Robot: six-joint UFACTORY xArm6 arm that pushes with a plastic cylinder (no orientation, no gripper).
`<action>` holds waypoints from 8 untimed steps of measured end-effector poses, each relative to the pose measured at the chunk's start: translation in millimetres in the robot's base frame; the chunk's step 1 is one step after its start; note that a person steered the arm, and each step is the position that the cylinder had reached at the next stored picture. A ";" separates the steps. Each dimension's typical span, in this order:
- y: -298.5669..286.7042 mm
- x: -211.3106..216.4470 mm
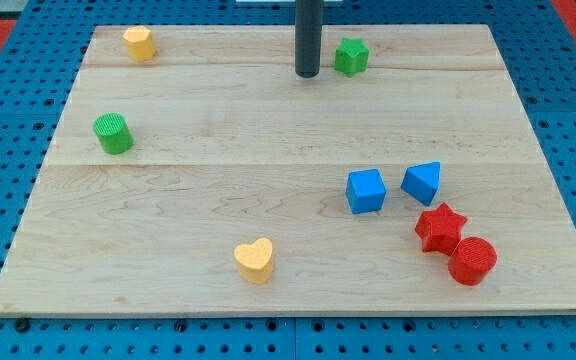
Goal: Push the green circle towards the green star
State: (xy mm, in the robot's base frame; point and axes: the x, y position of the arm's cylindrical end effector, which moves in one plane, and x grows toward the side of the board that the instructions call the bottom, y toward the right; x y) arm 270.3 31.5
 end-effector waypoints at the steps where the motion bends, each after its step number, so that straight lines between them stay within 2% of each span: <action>1: 71.4 -28.3; 2: 76.9 -24.6; 3: 2.6 37.5; 5: -191.5 153.3; 6: -268.4 179.8; 7: -252.9 141.4; 8: -153.2 110.1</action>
State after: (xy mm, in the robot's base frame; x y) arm 380.4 -121.8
